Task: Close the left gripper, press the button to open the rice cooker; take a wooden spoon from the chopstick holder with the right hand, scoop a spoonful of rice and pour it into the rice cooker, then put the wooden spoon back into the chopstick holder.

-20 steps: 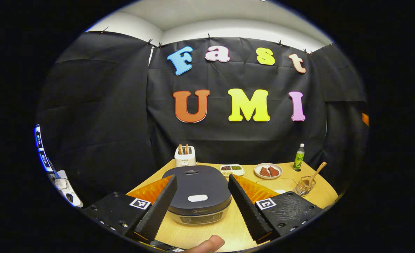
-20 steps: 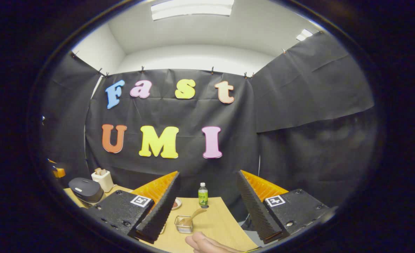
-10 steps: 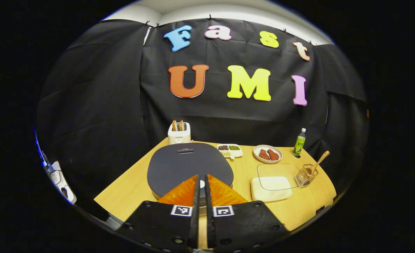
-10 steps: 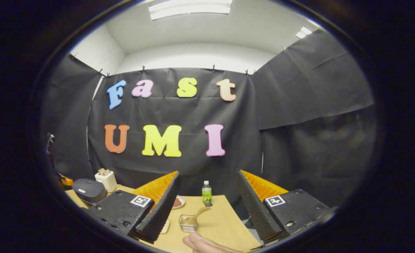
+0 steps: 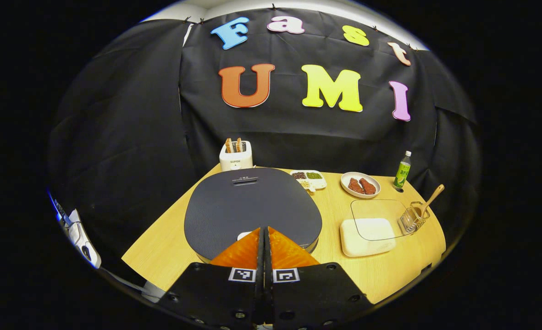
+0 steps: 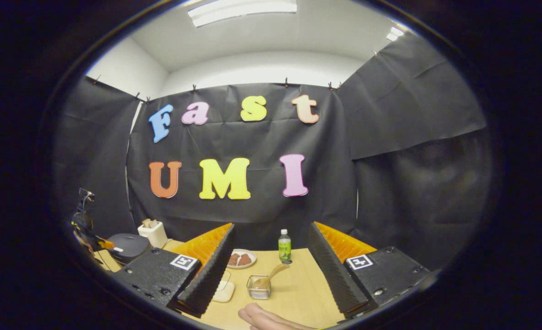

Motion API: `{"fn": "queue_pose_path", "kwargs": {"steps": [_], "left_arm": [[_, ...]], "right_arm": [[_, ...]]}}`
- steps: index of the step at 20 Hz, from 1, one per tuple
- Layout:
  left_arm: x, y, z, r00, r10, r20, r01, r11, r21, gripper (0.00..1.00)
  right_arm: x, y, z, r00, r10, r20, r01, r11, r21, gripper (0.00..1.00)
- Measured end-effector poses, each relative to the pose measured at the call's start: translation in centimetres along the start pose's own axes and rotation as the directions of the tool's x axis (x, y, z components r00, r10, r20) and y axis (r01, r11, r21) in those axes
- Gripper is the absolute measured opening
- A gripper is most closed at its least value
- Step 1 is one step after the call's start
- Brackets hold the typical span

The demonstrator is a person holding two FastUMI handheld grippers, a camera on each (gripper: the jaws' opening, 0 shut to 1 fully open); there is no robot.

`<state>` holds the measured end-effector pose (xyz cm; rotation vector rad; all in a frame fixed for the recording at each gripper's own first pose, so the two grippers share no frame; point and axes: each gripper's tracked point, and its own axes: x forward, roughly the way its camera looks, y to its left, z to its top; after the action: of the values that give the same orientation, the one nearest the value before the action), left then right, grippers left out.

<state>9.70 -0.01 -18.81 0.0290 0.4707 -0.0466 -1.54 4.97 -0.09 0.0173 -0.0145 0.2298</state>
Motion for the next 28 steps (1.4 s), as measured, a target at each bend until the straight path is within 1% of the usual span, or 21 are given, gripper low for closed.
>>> {"fn": "queue_pose_path", "kwargs": {"steps": [2, 3, 4, 6, 7, 9, 12, 14, 15, 17, 20, 22, 23, 24, 25, 26, 27, 28], "left_arm": [[1.0, 0.2, -0.6, 1.0, 0.0, -0.021, 0.0, 1.0, -0.018, 0.0], [1.5, 0.2, -1.2, 0.999, -0.002, -0.039, 0.001, 1.0, -0.025, 0.0], [1.6, 0.2, -1.2, 1.0, -0.005, -0.029, 0.004, 1.0, -0.029, 0.0], [1.5, 0.2, -1.4, 0.999, -0.008, -0.035, 0.007, 1.0, -0.031, 0.01], [1.6, 0.1, -1.3, 0.999, -0.009, -0.036, 0.008, 1.0, -0.028, 0.0], [1.6, 0.2, -1.8, 0.998, -0.015, -0.057, 0.013, 1.0, -0.026, 0.01], [1.6, 0.0, -2.2, 0.993, -0.063, -0.101, 0.056, 0.996, -0.07, 0.0], [1.2, 0.0, -2.2, 0.992, -0.083, -0.098, 0.075, 0.994, -0.077, 0.0], [1.4, 0.1, -2.1, 0.992, -0.077, -0.095, 0.072, 0.995, -0.063, 0.01], [1.6, 0.3, -2.0, 0.995, -0.045, -0.085, 0.042, 0.999, -0.033, 0.0], [1.3, 0.1, -0.9, 0.998, 0.032, -0.053, -0.03, 0.999, 0.031, 0.0], [-0.7, 0.0, 1.8, 0.995, 0.066, 0.068, -0.068, 0.998, 0.018, 0.01], [-2.3, -0.3, 3.9, 0.99, 0.057, 0.129, -0.057, 0.998, -0.009, 0.23], [-4.6, -1.3, 5.9, 0.98, 0.022, 0.199, -0.018, 1.0, -0.02, 0.45], [-5.8, -1.8, 6.9, 0.978, -0.003, 0.207, 0.011, 0.999, -0.039, 0.67], [-7.2, -2.0, 6.7, 0.974, -0.013, 0.227, 0.024, 0.999, -0.047, 0.89], [-8.5, -1.9, 7.1, 0.968, -0.012, 0.249, 0.024, 0.999, -0.044, 0.95], [-9.8, -1.5, 7.5, 0.962, 0.002, 0.274, 0.006, 1.0, -0.029, 0.95]], "right_arm": [[0.1, 0.4, -0.2, 1.0, 0.028, -0.002, -0.028, 0.999, 0.027, 1.0], [0.3, 0.5, -0.2, 1.0, 0.027, -0.009, -0.026, 0.999, 0.028, 1.0], [0.5, 0.0, -1.0, 1.0, 0.004, -0.031, -0.003, 1.0, 0.026, 1.0], [0.9, -0.7, -2.1, 0.996, -0.064, -0.068, 0.063, 0.998, -0.019, 1.0], [0.9, -0.5, -2.4, 0.995, -0.066, -0.074, 0.064, 0.997, -0.035, 1.0], [0.8, 0.7, -2.7, 0.995, -0.049, -0.083, 0.046, 0.998, -0.04, 1.0], [1.1, 1.0, -2.3, 0.998, -0.031, -0.047, 0.03, 0.999, -0.032, 1.0], [1.3, 1.1, -3.1, 0.998, -0.032, -0.06, 0.03, 0.999, -0.032, 1.0], [1.4, 1.2, -3.3, 0.997, -0.032, -0.069, 0.03, 0.999, -0.033, 1.0], [1.6, 1.2, -3.6, 0.996, -0.034, -0.082, 0.032, 0.999, -0.029, 1.0], [1.6, 1.2, -3.5, 0.996, -0.04, -0.076, 0.037, 0.998, -0.045, 1.0], [1.7, 1.0, -3.6, 0.997, -0.044, -0.071, 0.04, 0.998, -0.057, 1.0], [1.8, 0.9, -3.9, 0.996, -0.044, -0.074, 0.04, 0.997, -0.061, 1.0], [1.9, 0.8, -4.3, 0.996, -0.048, -0.08, 0.043, 0.997, -0.061, 1.0], [2.0, 0.7, -4.7, 0.995, -0.05, -0.09, 0.045, 0.997, -0.058, 1.0], [2.2, 0.6, -5.3, 0.994, -0.052, -0.101, 0.046, 0.998, -0.051, 1.0], [2.4, 0.5, -5.7, 0.992, -0.052, -0.111, 0.047, 0.998, -0.046, 1.0], [2.7, 0.4, -6.2, 0.991, -0.054, -0.119, 0.049, 0.998, -0.046, 1.0]]}}
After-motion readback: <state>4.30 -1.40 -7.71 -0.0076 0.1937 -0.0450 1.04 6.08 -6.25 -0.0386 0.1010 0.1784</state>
